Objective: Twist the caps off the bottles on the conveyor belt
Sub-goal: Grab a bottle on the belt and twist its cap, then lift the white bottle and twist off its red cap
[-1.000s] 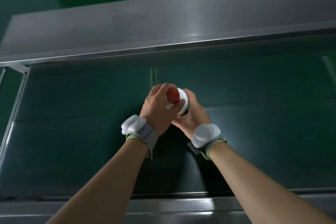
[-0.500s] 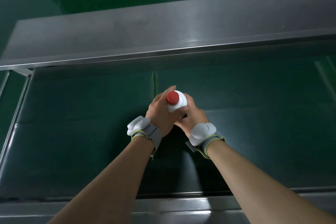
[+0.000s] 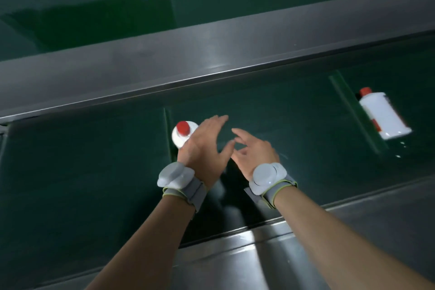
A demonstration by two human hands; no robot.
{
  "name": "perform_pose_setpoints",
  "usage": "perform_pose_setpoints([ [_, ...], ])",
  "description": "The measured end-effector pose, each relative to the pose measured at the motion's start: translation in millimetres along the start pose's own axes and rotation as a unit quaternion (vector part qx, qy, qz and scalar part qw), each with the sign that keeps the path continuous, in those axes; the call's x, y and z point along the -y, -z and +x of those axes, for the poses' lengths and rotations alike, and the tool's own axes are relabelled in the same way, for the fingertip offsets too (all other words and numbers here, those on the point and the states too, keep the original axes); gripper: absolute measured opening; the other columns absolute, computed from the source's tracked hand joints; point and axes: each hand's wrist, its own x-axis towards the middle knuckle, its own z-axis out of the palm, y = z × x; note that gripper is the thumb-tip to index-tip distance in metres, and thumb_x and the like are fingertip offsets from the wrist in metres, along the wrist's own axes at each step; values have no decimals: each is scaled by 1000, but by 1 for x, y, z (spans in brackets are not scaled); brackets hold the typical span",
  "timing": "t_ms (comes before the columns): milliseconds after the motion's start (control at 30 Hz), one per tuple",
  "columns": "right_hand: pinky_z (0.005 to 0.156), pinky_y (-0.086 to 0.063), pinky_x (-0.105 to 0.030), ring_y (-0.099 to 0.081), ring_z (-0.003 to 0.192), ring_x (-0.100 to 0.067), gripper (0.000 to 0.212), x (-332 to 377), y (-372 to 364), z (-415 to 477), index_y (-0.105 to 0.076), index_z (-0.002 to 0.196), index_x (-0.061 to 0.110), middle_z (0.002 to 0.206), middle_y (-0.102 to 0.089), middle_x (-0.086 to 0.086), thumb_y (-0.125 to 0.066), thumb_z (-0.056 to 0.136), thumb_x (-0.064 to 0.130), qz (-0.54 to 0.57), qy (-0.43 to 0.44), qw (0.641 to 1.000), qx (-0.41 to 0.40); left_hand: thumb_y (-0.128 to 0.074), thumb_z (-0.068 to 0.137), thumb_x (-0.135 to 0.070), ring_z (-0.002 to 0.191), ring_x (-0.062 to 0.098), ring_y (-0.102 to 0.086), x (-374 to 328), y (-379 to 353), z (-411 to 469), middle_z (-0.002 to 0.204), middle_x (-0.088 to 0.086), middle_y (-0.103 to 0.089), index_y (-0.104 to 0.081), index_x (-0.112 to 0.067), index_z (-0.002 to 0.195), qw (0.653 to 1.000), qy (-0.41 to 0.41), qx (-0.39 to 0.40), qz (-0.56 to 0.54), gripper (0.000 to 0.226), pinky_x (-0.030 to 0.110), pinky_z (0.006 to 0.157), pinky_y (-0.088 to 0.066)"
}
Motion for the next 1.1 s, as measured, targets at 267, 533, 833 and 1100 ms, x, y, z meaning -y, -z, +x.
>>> perform_pose_setpoints([
  [267,87,-50,-34,-62,105,-11,53,-62,81,-70,-43,134,47,123,-62,20,-60,84,49,-52,-72,996,-25,-66,84,-35,143,21,-23,-57,-49,-24,156,11,-26,-11,-34,150,980,45,192,-18,86,45,113,-25],
  [533,90,-49,-34,-62,107,-13,56,-139,133,-75,-39,136,47,126,-61,18,-59,84,51,-23,-89,996,-24,-63,84,-43,132,20,-42,-136,-109,-22,148,-4,-42,-16,-37,149,980,24,199,-17,80,34,101,-38],
  [833,86,-49,-31,-63,104,-17,55,-305,226,-18,-42,136,42,121,-66,10,-57,85,52,-33,-58,998,21,-59,86,-50,127,23,-47,-248,-269,14,143,-2,-48,-20,-36,148,969,84,233,-4,75,34,97,-42],
  [1100,85,-51,-33,-61,106,-13,56,-372,279,15,-38,137,41,126,-62,14,-53,85,55,-32,-48,997,49,-63,83,-47,122,21,-52,-296,-340,33,140,-2,-50,-22,-38,147,967,110,230,-3,76,32,93,-44],
])
